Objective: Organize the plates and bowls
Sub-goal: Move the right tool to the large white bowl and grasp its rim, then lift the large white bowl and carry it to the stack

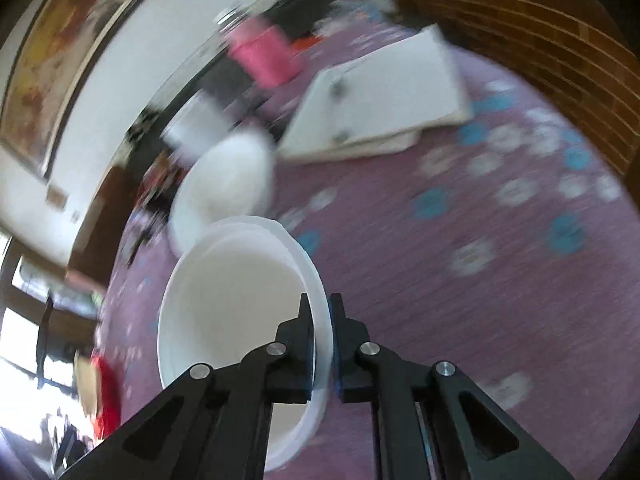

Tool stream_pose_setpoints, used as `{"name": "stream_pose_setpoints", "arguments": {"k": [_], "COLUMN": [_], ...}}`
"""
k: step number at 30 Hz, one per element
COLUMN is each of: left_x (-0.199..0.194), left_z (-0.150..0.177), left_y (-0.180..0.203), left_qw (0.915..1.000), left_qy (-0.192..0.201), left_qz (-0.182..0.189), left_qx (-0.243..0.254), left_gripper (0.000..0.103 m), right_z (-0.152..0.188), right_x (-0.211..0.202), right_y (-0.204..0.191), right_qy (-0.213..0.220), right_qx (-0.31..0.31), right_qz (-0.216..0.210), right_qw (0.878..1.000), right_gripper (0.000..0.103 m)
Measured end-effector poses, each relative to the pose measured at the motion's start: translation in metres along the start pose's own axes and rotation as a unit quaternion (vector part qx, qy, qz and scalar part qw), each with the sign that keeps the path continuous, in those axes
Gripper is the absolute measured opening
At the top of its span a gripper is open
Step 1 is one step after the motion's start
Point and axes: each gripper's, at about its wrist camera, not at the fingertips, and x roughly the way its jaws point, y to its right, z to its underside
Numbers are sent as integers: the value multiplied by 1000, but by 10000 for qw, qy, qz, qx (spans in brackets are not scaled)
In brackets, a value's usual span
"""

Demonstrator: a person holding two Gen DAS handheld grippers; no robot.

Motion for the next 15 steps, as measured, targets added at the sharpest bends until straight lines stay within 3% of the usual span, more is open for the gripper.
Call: {"name": "stream_pose_setpoints", "arguments": {"k": [6,9,11,12,15], "left_x": [4,5,8,11,21], "left_z": [-2,-2,-2,-3,-8], "left_y": [-5,-4,-1,0,7], "left_qw": [9999,9998,9997,9996,9993], "left_qy": [-122,-162,-197,-229,-270], "left_qz": [82,123,108,145,215], "left_qx": [-63,-29,37,81,163], "left_gripper": [95,95,95,95,95], "right_z": [48,65,69,71,74], "right_x": [31,33,27,21,7], "right_y": [-71,-100,-108,-109,-110], "right_qy": [-883,-641,-490,-406,-130], "right_qx": [-746,-1330,-1468,-1452,-1592], "right_qz": [-626,-263,-320,-371,-191], "right_qw": [9913,9887,9874,9879,9870], "right_gripper": [10,14,34,39,41]}}
